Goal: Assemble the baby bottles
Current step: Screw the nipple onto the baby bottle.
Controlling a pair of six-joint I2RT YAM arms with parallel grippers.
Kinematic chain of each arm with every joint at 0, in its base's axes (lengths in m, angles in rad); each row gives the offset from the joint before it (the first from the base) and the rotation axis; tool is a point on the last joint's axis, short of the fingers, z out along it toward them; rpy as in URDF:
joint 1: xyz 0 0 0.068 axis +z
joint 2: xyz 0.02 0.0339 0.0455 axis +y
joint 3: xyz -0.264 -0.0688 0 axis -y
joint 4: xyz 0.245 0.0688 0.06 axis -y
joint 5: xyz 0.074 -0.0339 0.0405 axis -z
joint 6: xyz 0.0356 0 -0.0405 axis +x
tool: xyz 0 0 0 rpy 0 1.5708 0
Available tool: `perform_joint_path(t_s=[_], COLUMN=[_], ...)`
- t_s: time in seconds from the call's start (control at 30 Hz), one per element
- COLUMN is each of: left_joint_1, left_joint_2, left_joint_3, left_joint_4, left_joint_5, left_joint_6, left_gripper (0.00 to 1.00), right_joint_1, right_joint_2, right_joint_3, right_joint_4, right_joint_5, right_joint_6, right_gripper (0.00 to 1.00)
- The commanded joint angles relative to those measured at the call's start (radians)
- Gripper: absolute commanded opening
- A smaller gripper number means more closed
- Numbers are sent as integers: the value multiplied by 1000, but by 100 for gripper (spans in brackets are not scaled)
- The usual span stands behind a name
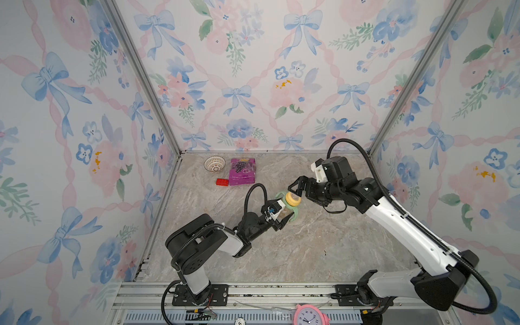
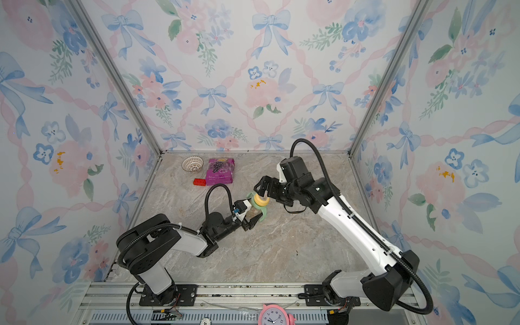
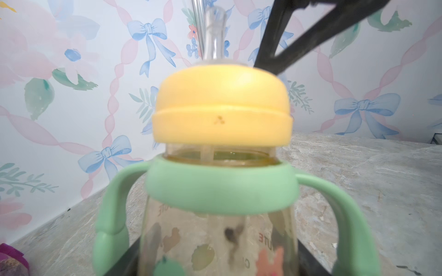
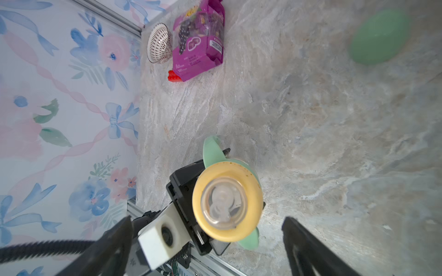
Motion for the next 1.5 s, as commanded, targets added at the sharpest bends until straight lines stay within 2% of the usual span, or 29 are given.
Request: perform_joint_path(t_s=[0.0,0.1,0.17,0.23,0.3,0.37,0.53,0.77,0.97,1.17,1.47], left_joint_1=[24,68,89,86,85,81,79,77,82,83,84], left_joint_2=[-29,-59,-72,-80,-85,-85,-73,-71,-67,-66,-53], left_joint_3=[-19,-17,-10,-9,-4,-6,0,8,10,16,24], left_joint_4=[111,79,67,47,16,2,-2,-14,-16,-22,-36], left_joint_5=[92,257,404,469,501,513,513,517,510,510,502], left_joint_6=[-50,-119,-171,-180,-180,-181,-181,-182,-181,-183,-182], left_gripper=[3,3,5,5,5,5,5,5,4,4,4], right_joint_1=[-35,-64,-79,-110,-169,-164,-142,-90,-55,-53,-41], right_joint_2=[-58,-55,-42,-35,7,50,108,170,221,238,241], right_joint_3=[39,94,115,82,78,94,112,95,116,115,114], right_joint_4=[-94,-191,-287,-317,-337,-346,-324,-308,-330,-315,-324], right_joint_5=[-74,-184,-258,-267,-413,-478,-531,-456,-397,-363,-346], right_joint_6=[-136,-471,-802,-1017,-1129,-1204,-1232,-1235,-1229,-1205,-1190], right_gripper=[98,98,98,98,99,99,99,100,96,87,64])
